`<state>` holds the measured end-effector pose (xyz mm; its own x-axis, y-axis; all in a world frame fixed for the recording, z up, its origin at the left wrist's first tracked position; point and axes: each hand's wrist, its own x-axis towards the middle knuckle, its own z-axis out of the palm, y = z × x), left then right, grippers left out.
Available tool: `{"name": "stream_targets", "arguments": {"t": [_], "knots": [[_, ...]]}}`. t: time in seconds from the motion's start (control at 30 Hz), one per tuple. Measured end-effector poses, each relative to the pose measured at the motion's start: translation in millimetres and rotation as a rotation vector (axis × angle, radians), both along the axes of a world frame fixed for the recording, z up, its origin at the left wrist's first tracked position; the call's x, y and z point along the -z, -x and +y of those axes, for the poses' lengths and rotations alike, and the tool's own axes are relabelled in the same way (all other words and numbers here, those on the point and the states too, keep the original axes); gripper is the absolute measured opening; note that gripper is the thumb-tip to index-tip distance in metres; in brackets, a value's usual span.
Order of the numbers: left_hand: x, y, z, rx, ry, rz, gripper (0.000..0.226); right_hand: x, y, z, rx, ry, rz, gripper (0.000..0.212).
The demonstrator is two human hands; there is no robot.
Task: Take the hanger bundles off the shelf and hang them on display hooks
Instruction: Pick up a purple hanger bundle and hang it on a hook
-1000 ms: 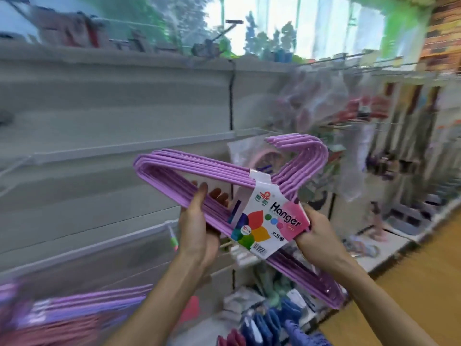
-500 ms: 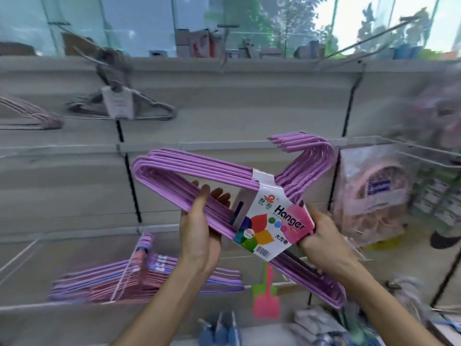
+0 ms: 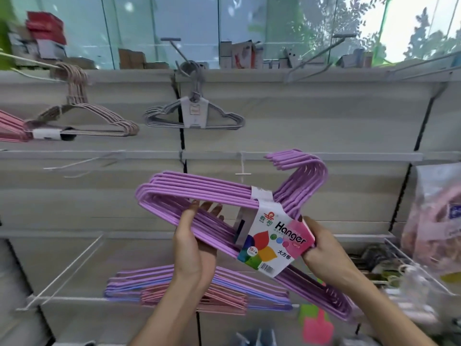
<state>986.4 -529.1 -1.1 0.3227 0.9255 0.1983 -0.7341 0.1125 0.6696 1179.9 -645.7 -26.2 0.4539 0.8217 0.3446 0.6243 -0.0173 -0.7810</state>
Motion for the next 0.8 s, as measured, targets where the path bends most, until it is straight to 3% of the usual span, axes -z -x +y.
{"name": "stream_targets", "arguments": {"t": [0.23,0.43,0.6,0.67,0.8], "knots": [[7,35,52,0.035,0.110,-0.119,0.025,0,5,30,0.011,0.077,-0.029,0.022],[17,41,84,0.208,0.166,-0.314,0.026,-8,-5,52,0.033,0.172,-0.100,0.024],[29,26,108,0.238,0.271,-0.278,0.027,-17,-17,64,0.066,0.188,-0.194,0.017],[37,17,116,0.230,0.356,-0.255,0.020,-21,-23,69,0.072,0.212,-0.218,0.024],[47,-2,126,0.199,0.442,-0.246,0.030,-26,-40,81,0.060,0.260,-0.255,0.032]]}}
